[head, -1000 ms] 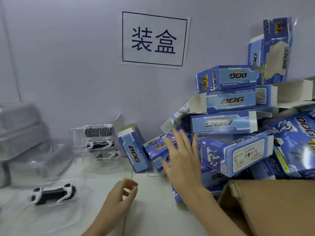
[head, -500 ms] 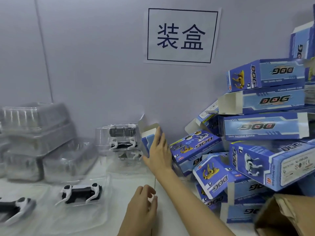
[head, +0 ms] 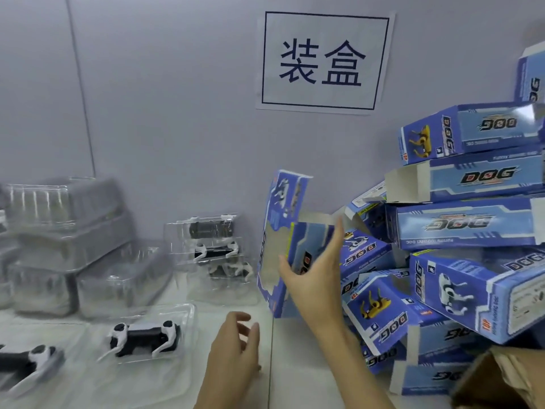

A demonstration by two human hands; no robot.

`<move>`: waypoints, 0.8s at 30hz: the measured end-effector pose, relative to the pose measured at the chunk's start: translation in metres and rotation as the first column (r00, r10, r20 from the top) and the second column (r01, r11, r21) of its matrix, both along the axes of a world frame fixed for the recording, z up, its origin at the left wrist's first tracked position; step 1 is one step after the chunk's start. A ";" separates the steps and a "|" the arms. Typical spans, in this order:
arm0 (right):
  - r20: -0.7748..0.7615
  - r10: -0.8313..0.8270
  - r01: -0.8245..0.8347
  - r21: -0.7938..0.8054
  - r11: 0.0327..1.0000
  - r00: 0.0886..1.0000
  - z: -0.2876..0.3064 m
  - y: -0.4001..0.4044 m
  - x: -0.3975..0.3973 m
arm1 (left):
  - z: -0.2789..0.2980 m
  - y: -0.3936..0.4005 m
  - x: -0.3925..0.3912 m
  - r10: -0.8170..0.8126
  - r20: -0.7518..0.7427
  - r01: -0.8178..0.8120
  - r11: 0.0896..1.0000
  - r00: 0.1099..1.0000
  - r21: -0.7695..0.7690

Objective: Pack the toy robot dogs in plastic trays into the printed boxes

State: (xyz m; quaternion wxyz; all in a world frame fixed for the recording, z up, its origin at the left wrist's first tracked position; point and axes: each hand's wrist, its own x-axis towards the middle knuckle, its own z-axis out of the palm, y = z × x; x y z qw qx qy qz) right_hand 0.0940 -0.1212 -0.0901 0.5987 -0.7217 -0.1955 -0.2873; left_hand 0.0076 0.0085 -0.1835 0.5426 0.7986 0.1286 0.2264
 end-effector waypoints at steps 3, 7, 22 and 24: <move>0.022 0.116 -0.118 0.122 0.985 0.993 0.005 -0.039 -0.030 | 0.011 0.006 0.000 0.069 0.077 -0.050 0.972 0.995 -0.228; -0.051 0.256 -0.240 0.211 0.947 0.965 0.003 -0.077 -0.056 | 0.022 0.011 -0.001 0.022 0.092 0.008 0.946 0.996 -0.323; -0.329 0.509 -0.489 0.148 0.860 0.795 -0.054 -0.114 -0.090 | 0.039 -0.029 -0.029 -0.529 0.172 0.554 0.812 0.831 -0.182; -0.345 0.423 -0.417 0.097 0.904 0.838 -0.057 -0.112 -0.095 | 0.039 -0.034 -0.028 -0.482 0.211 0.519 0.834 0.851 -0.186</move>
